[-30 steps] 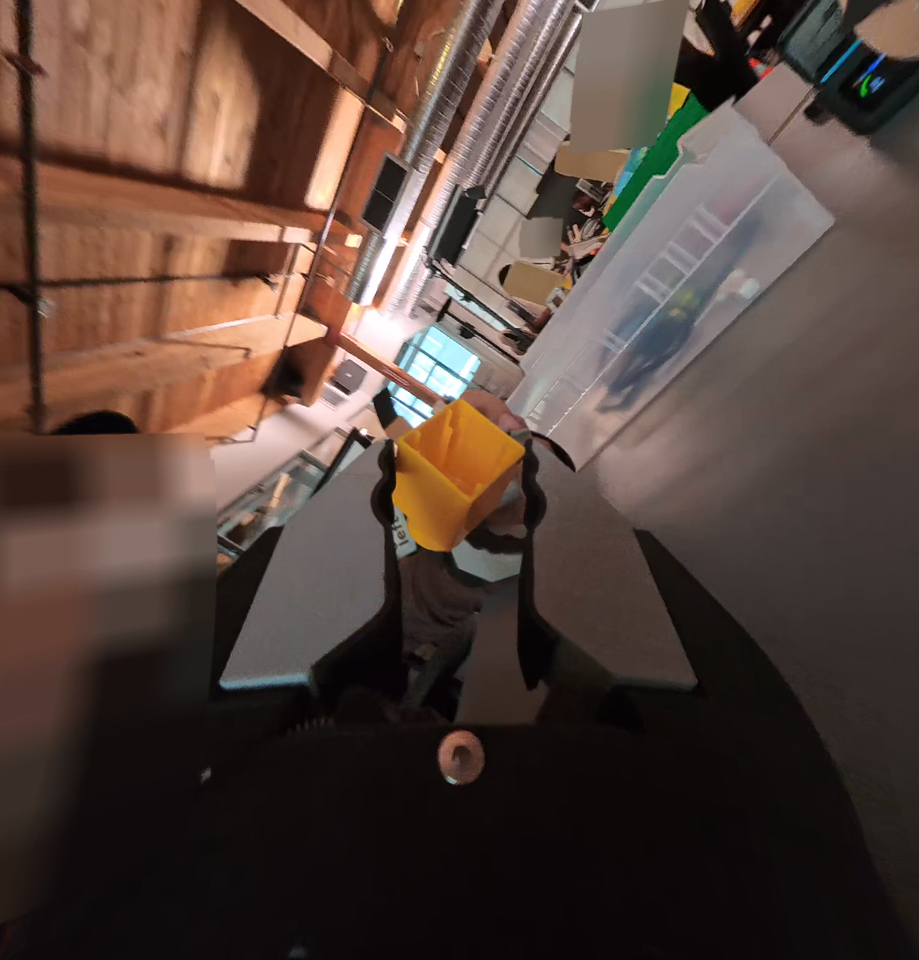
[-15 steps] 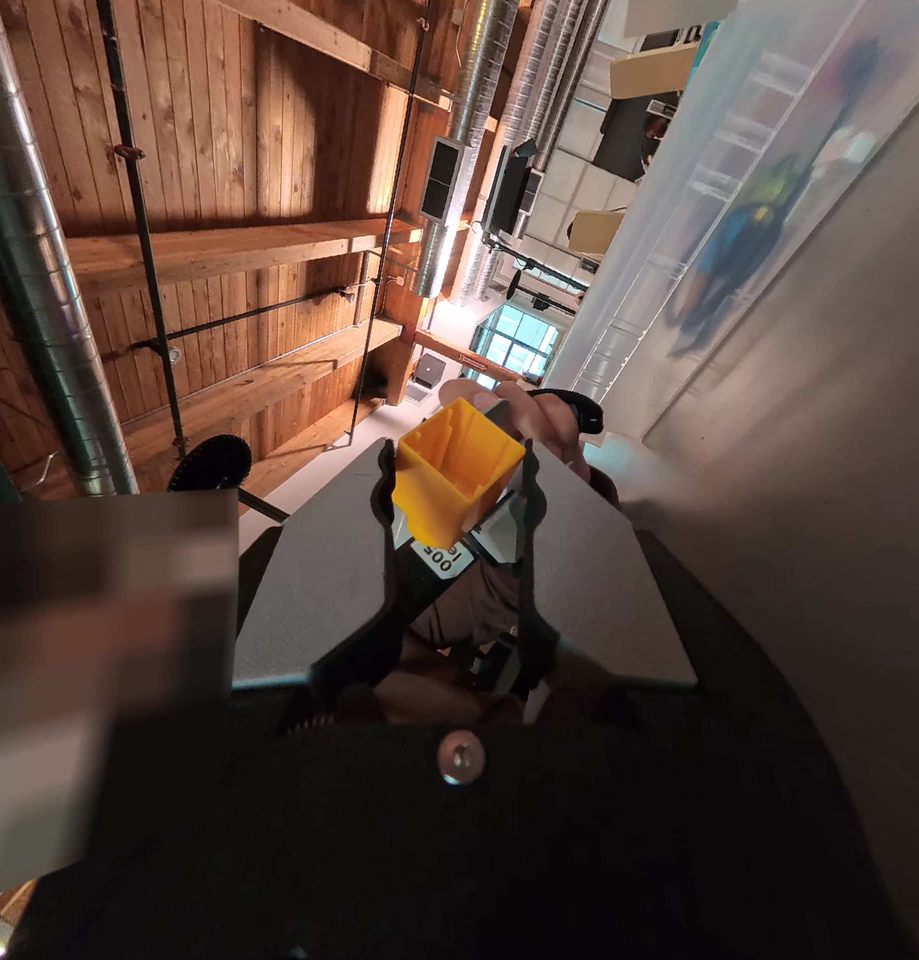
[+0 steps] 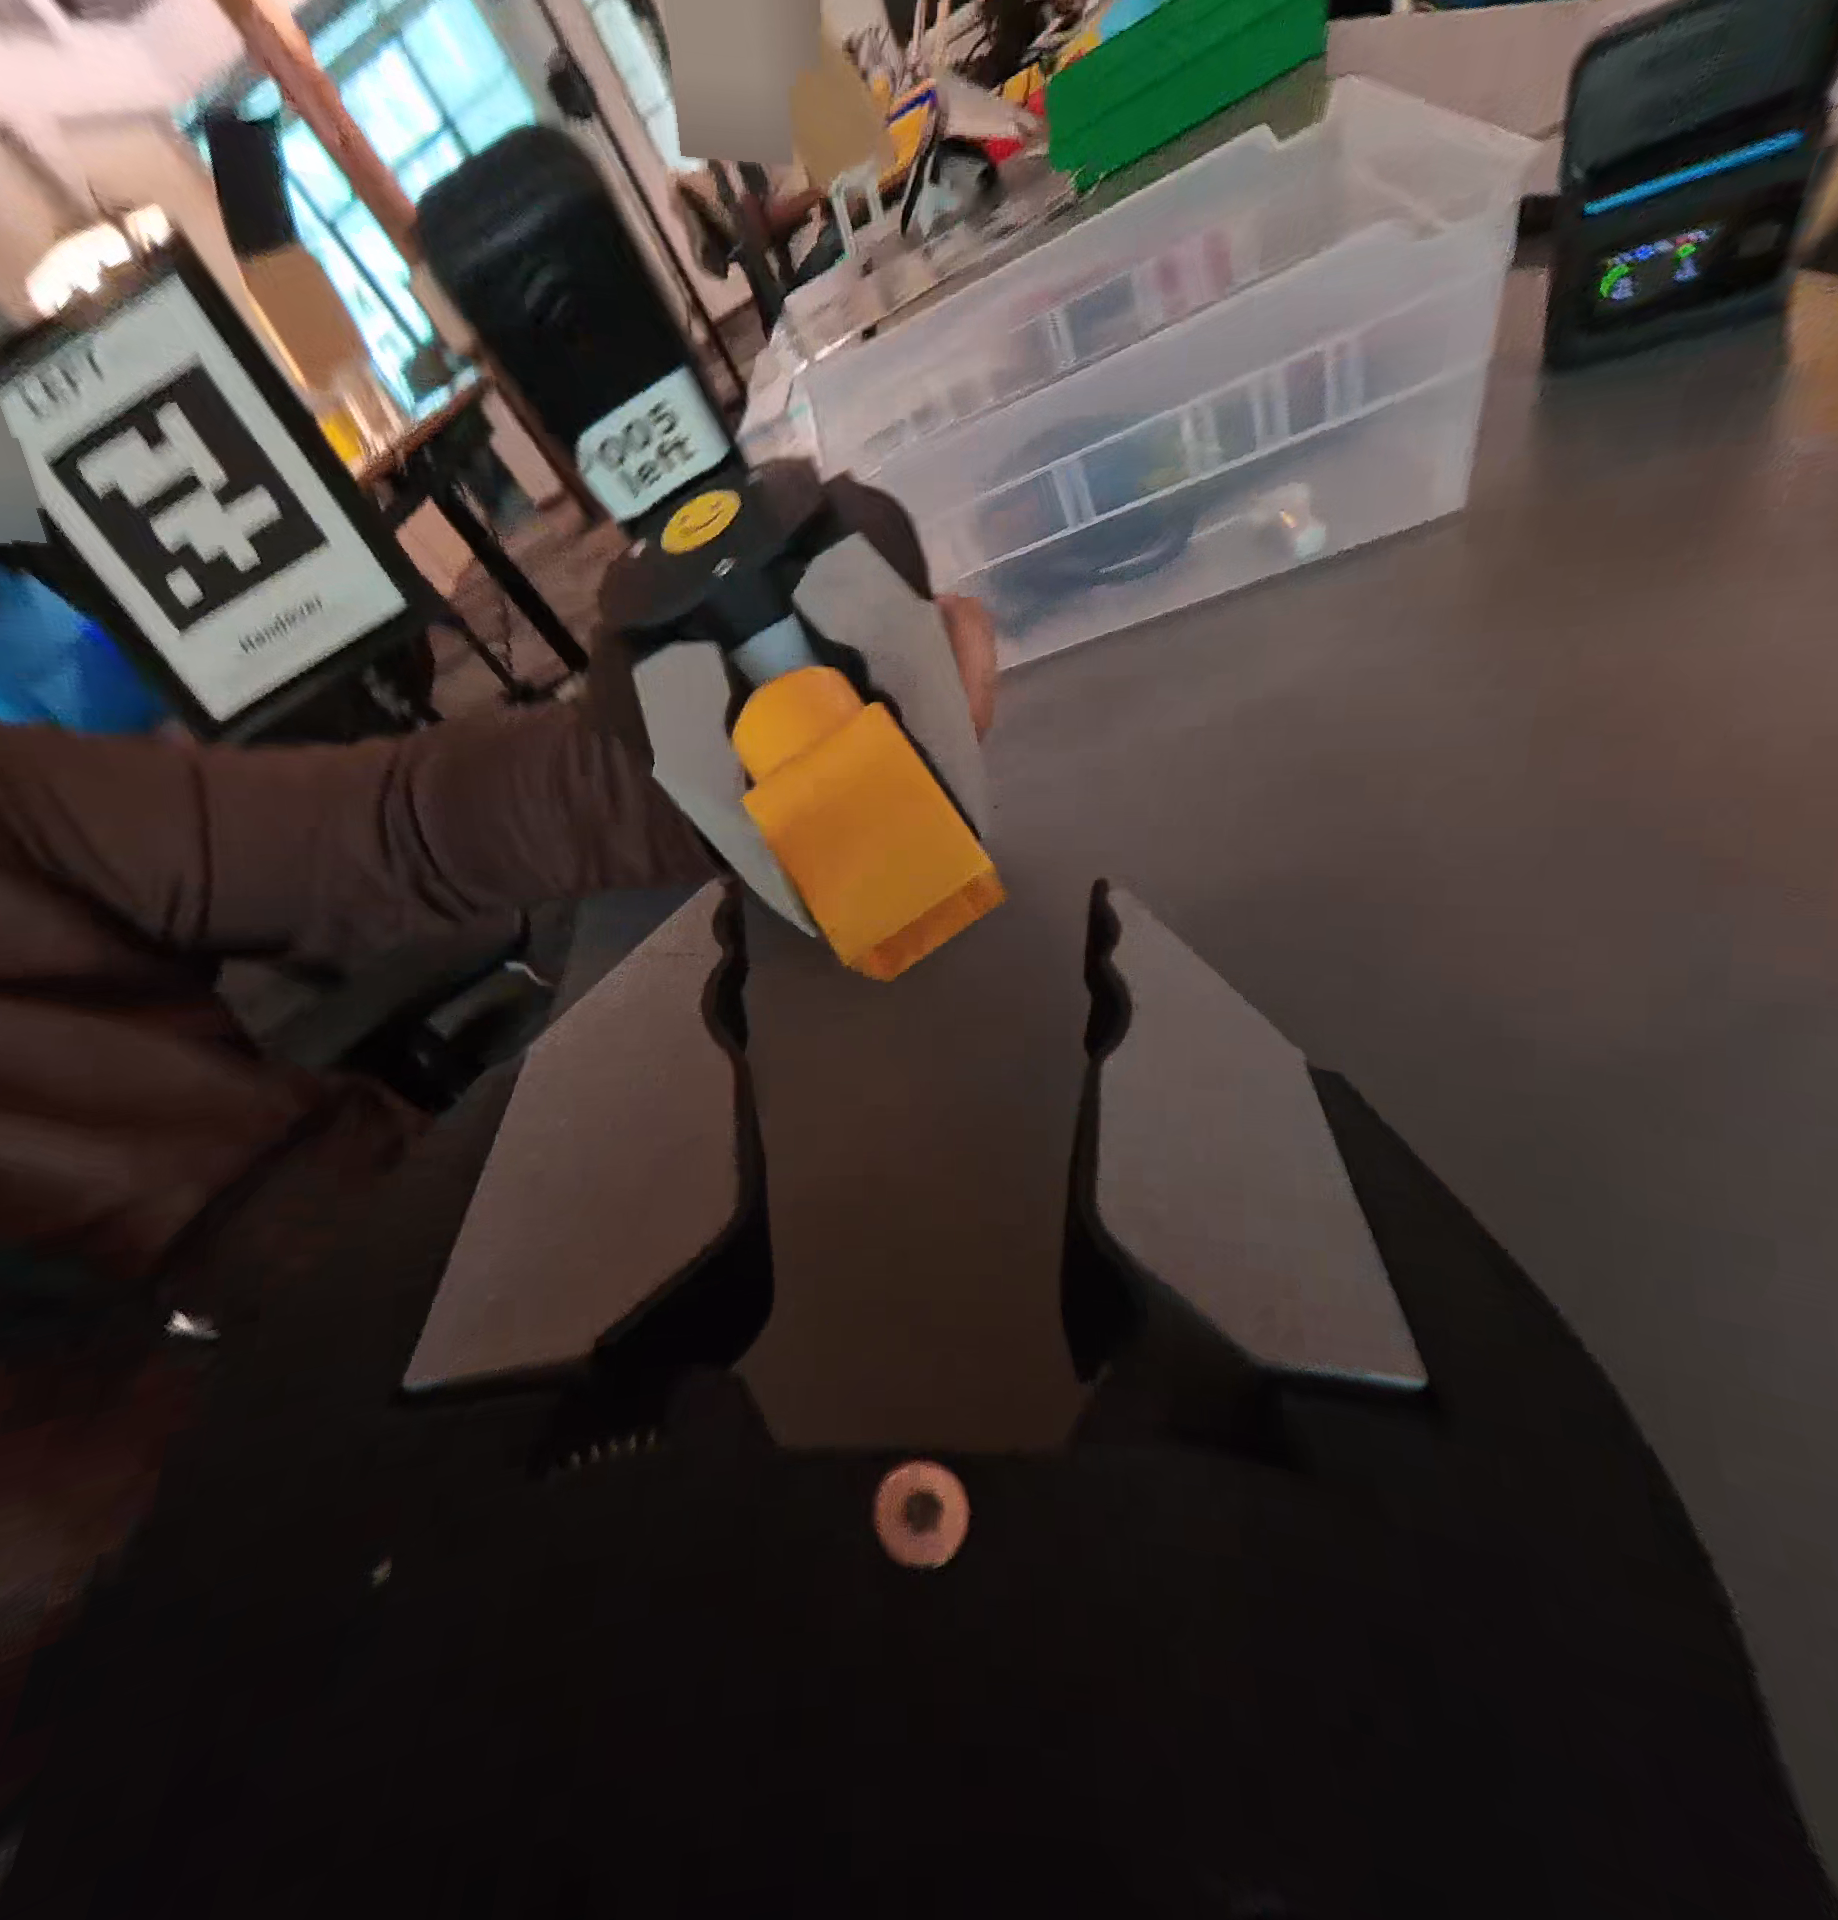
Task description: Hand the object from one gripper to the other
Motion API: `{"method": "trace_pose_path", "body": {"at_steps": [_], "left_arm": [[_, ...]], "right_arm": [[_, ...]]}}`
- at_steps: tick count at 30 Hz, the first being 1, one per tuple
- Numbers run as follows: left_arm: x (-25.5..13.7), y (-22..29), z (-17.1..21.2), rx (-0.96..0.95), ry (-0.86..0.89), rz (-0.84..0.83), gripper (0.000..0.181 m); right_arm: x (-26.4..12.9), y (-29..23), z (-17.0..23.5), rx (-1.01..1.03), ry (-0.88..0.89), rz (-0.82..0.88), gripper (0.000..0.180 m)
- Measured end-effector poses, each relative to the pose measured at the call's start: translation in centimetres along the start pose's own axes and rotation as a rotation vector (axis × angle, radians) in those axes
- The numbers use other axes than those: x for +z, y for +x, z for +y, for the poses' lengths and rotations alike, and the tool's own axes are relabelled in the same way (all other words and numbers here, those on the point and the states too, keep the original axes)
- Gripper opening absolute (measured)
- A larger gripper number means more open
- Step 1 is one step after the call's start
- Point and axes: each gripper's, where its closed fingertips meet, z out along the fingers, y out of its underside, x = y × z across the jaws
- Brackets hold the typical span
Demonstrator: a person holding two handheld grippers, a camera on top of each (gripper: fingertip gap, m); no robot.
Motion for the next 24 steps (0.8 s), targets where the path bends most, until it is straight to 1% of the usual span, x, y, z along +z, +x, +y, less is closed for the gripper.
{"method": "trace_pose_path", "body": {"at_steps": [1, 2, 4, 8, 10, 15, 19, 23, 24], "left_arm": [[-0.1, 0.2, 0.0, -0.026, 0.001, 0.025, 0.032], [-0.1, 0.3, 0.0, -0.038, -0.004, 0.04, 0.032], [-0.1, 0.8, 0.4, -0.028, -0.029, 0.07, 0.032], [0.4, 1.9, 1.6, 0.014, -0.095, 0.111, 0.032], [0.6, 2.1, 1.9, 0.026, -0.112, 0.115, 0.032], [0.8, 1.7, 1.8, 0.021, -0.098, 0.091, 0.032], [0.4, 0.2, 1.4, 0.074, -0.056, -0.012, 0.031], [0.1, -0.5, 0.9, 0.067, -0.022, -0.052, 0.022], [0.0, -0.6, 0.8, 0.066, -0.021, -0.063, 0.017]], "right_arm": [[0.2, -0.3, 0.0, -0.047, -0.007, 0.002, 0.061], [0.4, -0.7, 0.1, -0.084, -0.01, 0.0, 0.054], [0.6, -1.0, 0.2, -0.128, -0.018, 0.002, 0.046], [1.1, -2.7, 0.6, -0.136, -0.027, -0.089, 0.042], [1.4, -2.3, 1.2, -0.145, -0.068, -0.064, 0.039], [1.4, -1.9, 1.0, -0.18, -0.077, -0.02, 0.036], [0.5, -0.4, -0.4, -0.223, -0.022, 0.116, 0.035], [-2.2, 1.9, -2.6, -0.234, 0.072, 0.339, 0.035], [-3.2, 2.0, -3.5, -0.237, 0.111, 0.399, 0.035]]}}
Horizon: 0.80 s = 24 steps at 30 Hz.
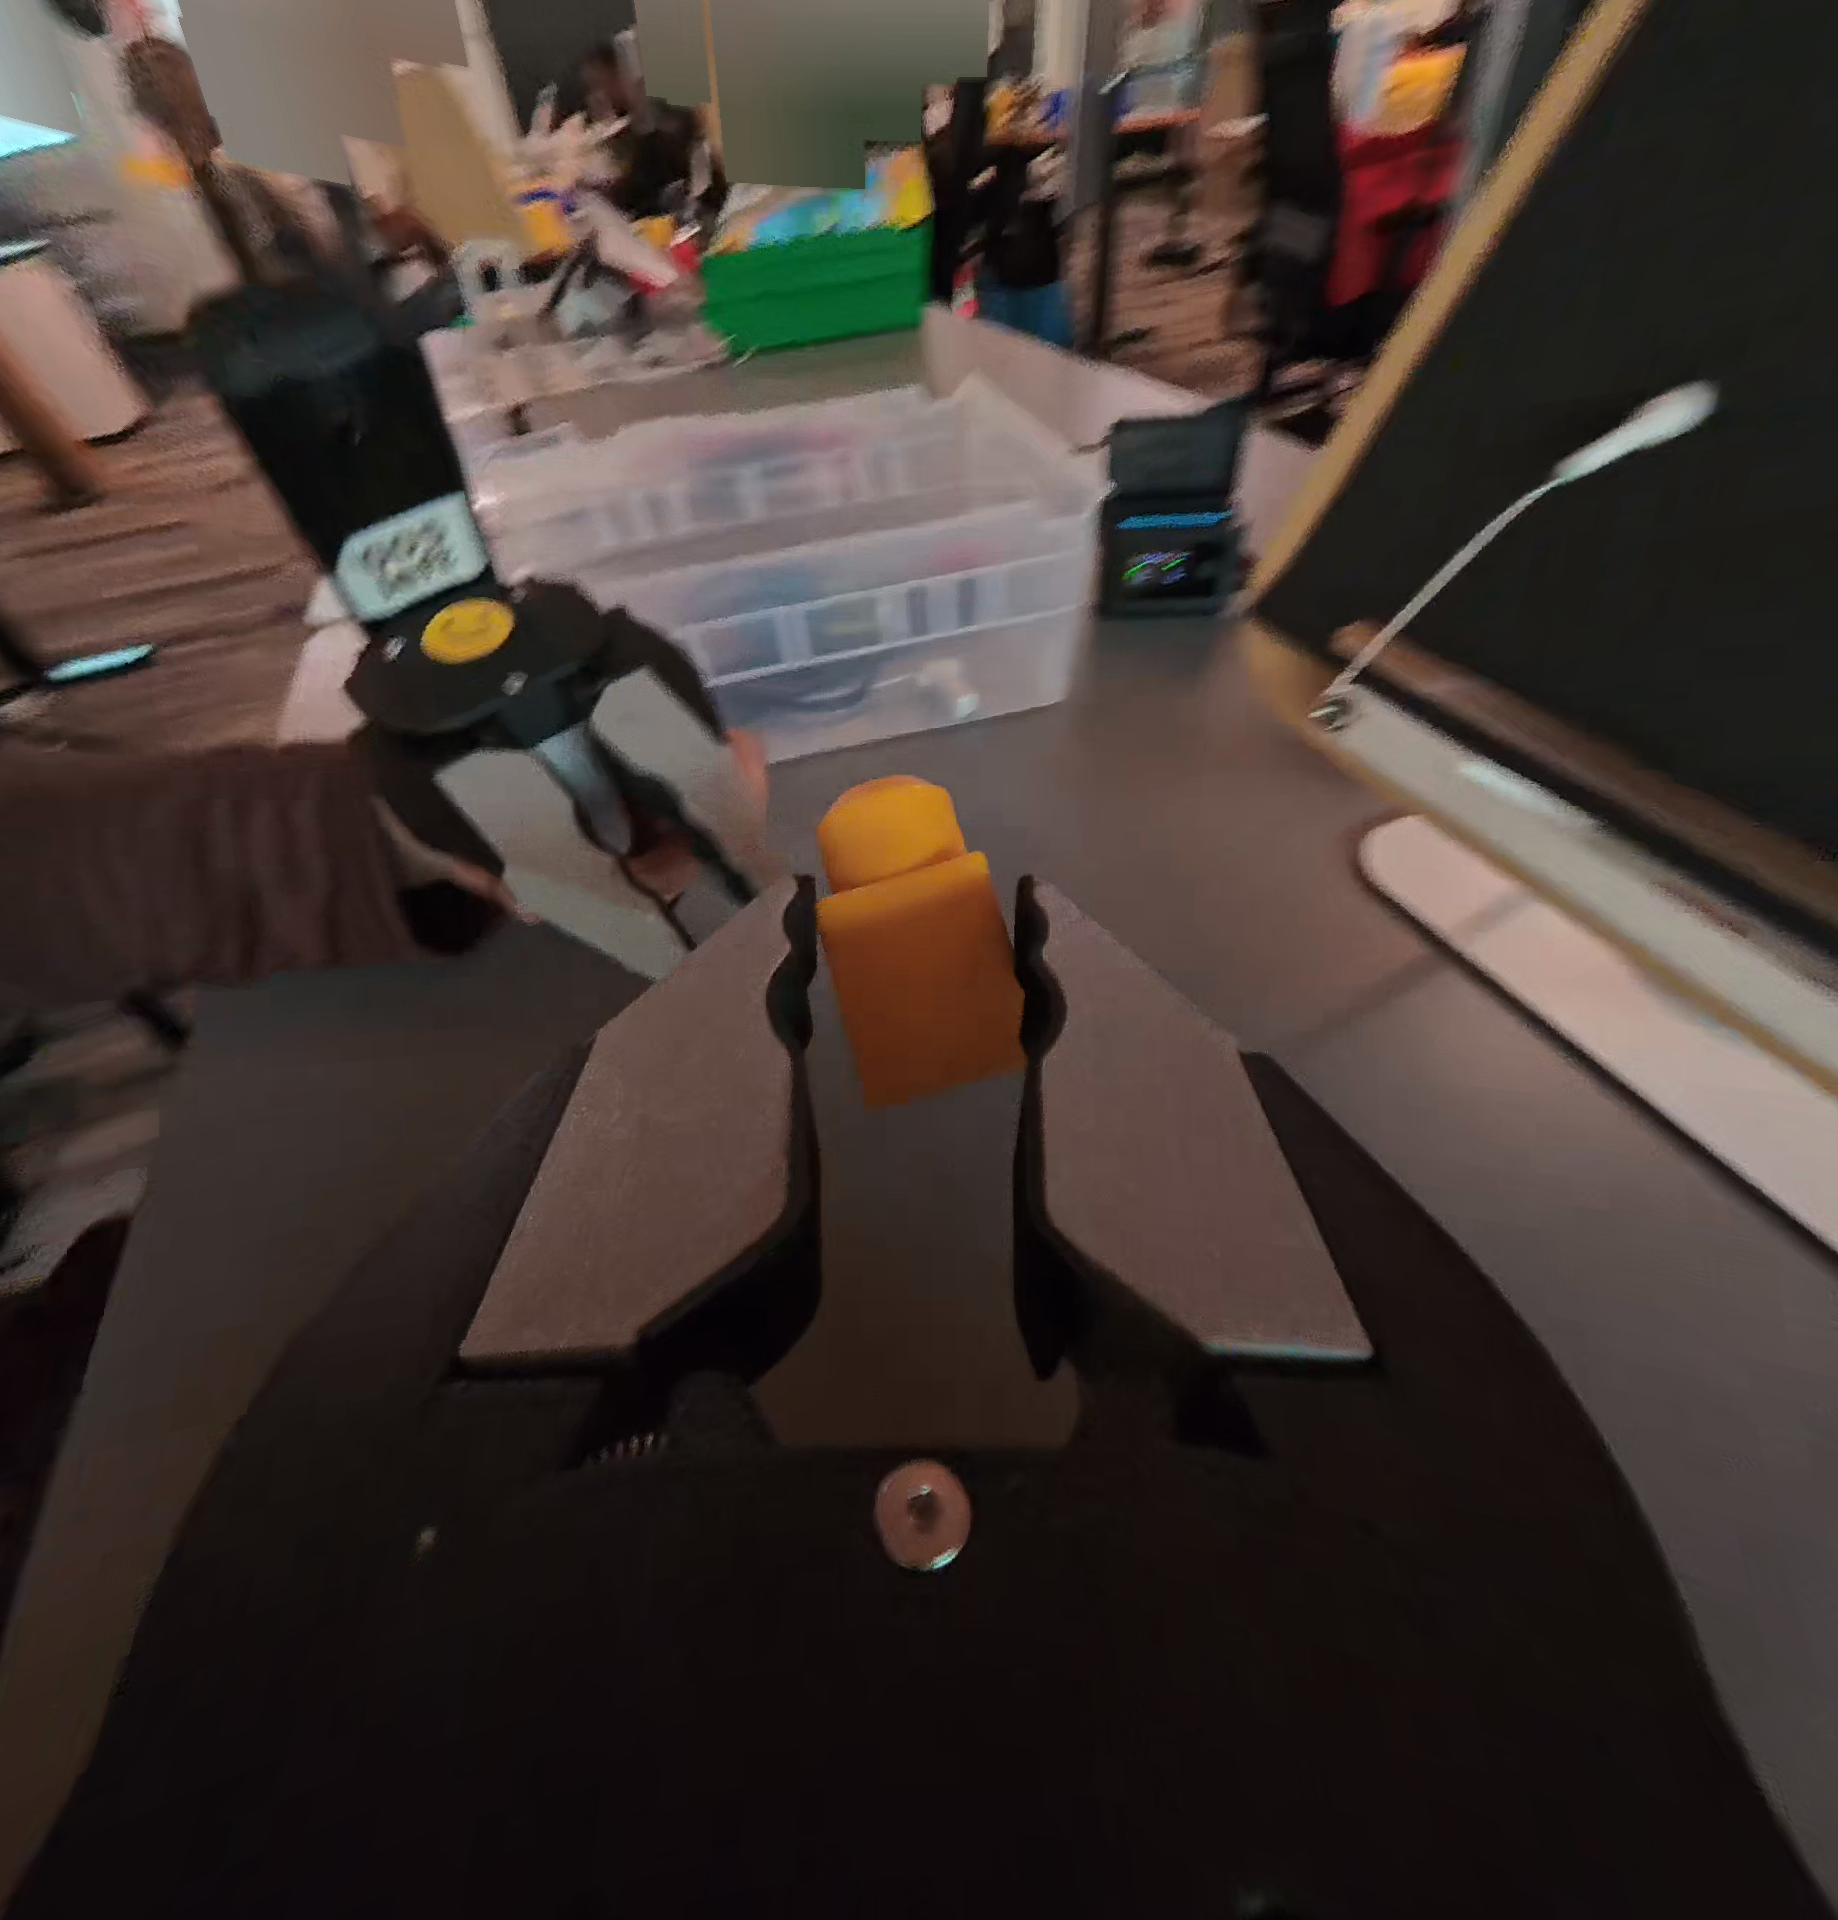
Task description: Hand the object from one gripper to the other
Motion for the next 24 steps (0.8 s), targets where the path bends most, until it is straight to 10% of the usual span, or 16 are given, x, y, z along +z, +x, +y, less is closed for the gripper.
{"method": "trace_pose_path", "body": {"at_steps": [9, 16, 24], "left_arm": [[0.0, -0.8, 0.5, -0.005, -0.027, -0.043, 0.001], [0.3, -0.5, 0.9, 0.035, -0.063, -0.047, 0.001], [0.2, 0.2, 0.5, 0.098, -0.033, -0.025, 0.0]], "right_arm": [[-14.9, 6.4, -6.1, 0.105, 0.015, 0.525, 0.035], [-25.4, 13.5, 0.8, 0.317, -0.254, 0.822, 0.035], [-27.2, 15.1, 7.6, 0.401, -0.487, 0.892, 0.05]]}}
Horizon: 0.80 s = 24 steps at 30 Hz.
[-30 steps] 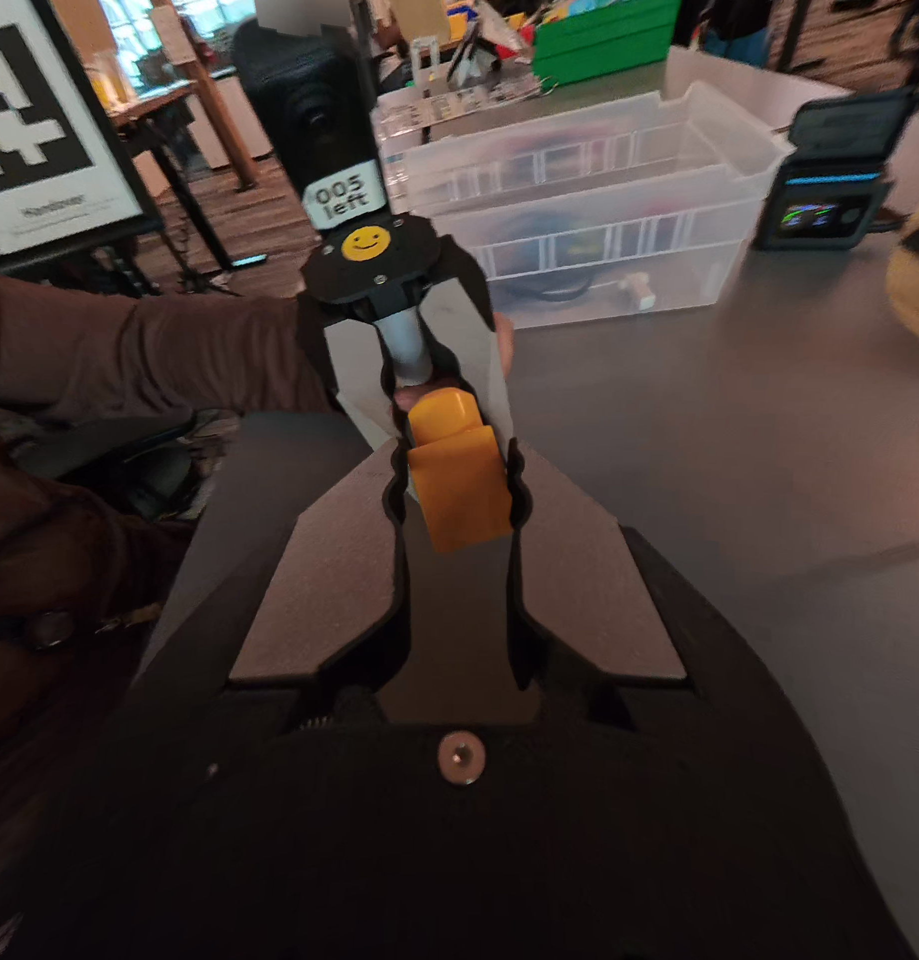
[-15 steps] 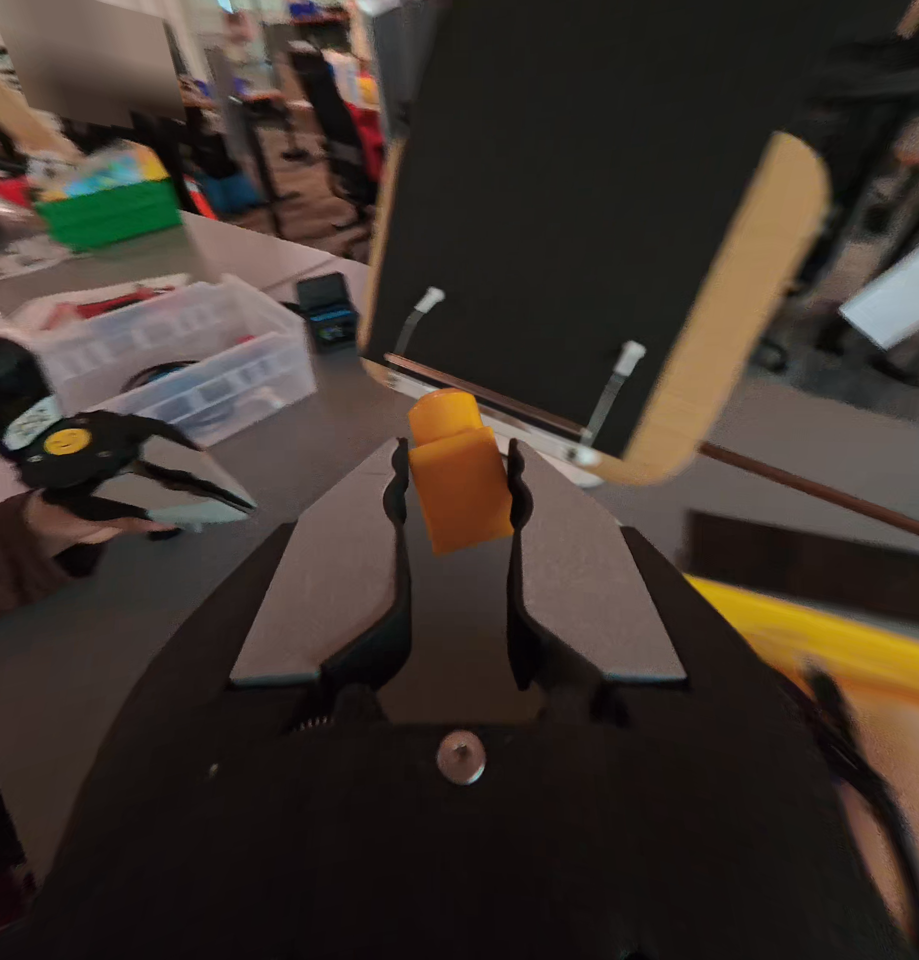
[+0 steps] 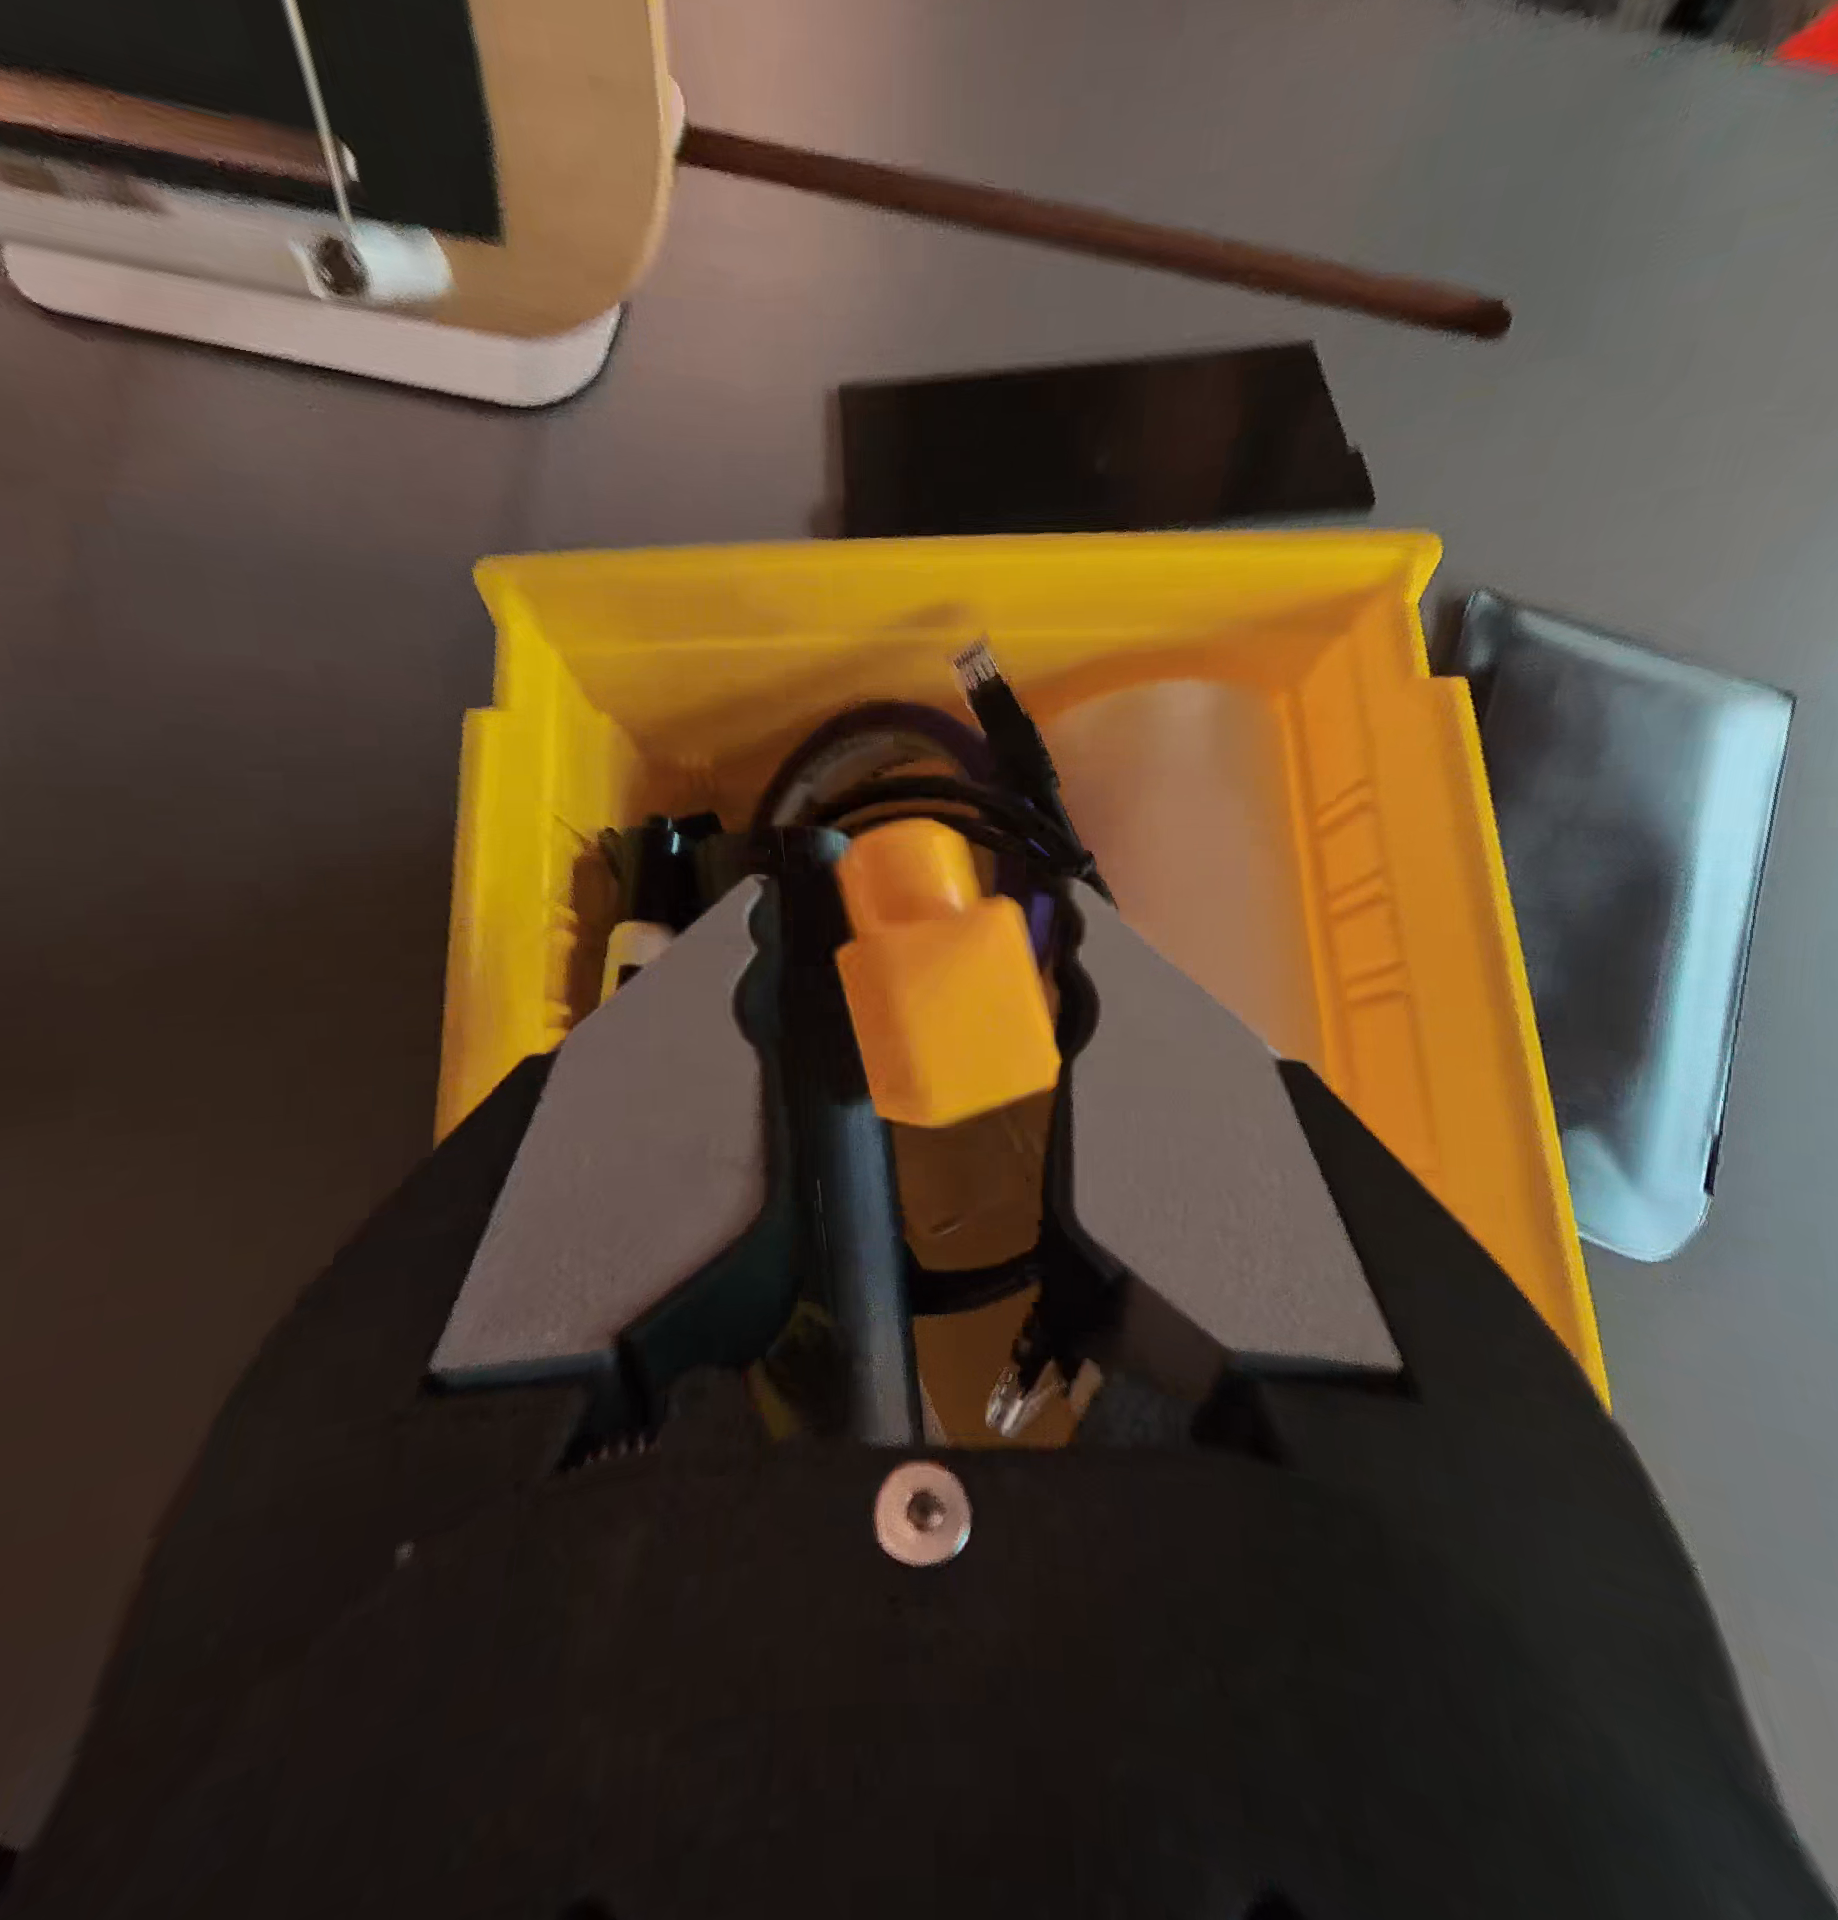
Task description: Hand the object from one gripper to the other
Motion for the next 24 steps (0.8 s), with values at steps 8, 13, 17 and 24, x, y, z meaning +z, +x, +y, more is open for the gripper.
{"method": "trace_pose_path", "body": {"at_steps": [8, 13, 17, 24], "left_arm": [[-0.2, -0.2, -0.1, 0.001, 0.012, -0.002, 0.0], [-0.5, 0.9, -0.5, 0.029, 0.049, 0.066, 0.0], [-1.2, 1.4, -1.1, 0.043, 0.106, 0.105, 0.0], [-2.0, 0.4, -1.7, 0.073, 0.161, 0.013, 0.013]], "right_arm": [[-4.9, -3.2, -3.4, -0.055, 0.21, -0.012, 0.048], [-5.9, -16.1, -5.7, -0.092, 0.393, -0.366, 0.055], [-0.2, -23.8, -3.7, -0.193, 0.4, -0.454, 0.075], [8.2, -28.9, -5.5, -0.278, 0.344, -0.42, 0.081]]}}
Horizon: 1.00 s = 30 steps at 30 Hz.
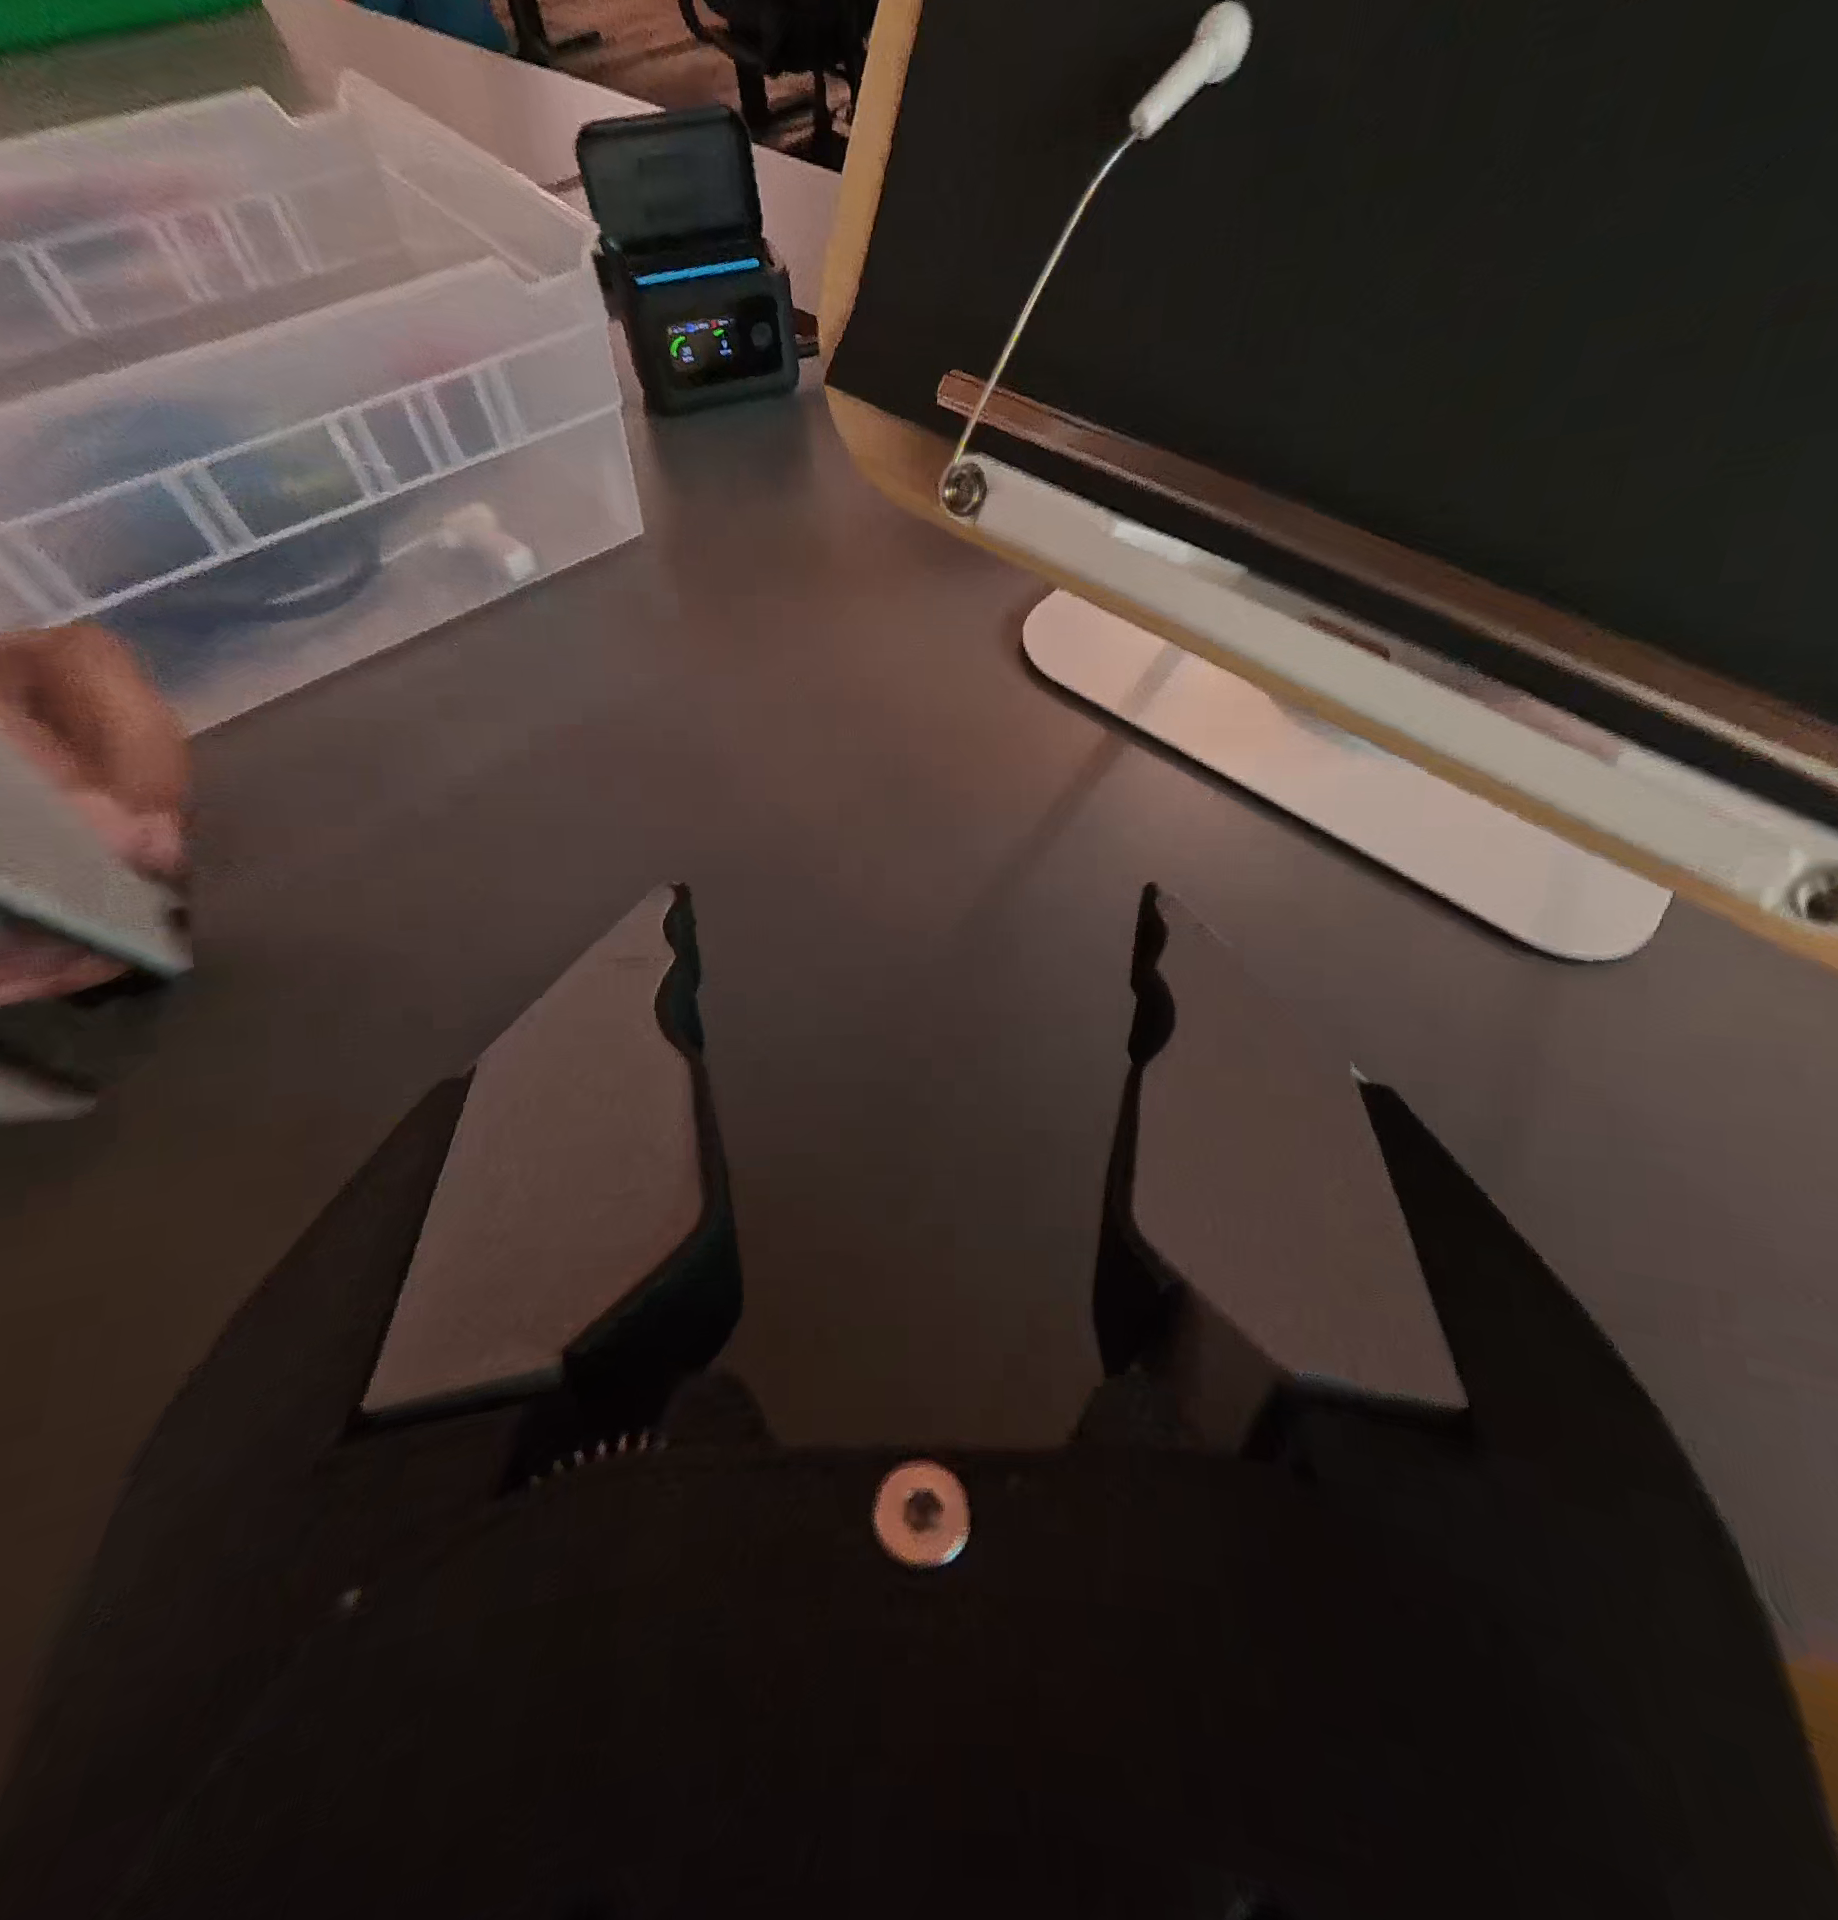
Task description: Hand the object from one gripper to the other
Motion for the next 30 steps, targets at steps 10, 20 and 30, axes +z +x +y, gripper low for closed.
{"method": "trace_pose_path", "body": {"at_steps": [10, 20, 30], "left_arm": [[-0.2, -1.1, 0.2, 0.003, -0.012, -0.088, 0.026], [-0.2, -0.9, -0.1, -0.012, 0.003, -0.091, 0.026], [0.6, -1.5, 0.7, -0.02, -0.075, -0.195, 0.02]], "right_arm": [[3.8, -0.3, 2.0, -0.091, -0.035, 0.012, 0.087], [3.5, 0.0, 2.2, -0.013, -0.02, -0.016, 0.087], [3.3, -0.1, 2.2, 0.004, -0.004, -0.024, 0.087]]}}
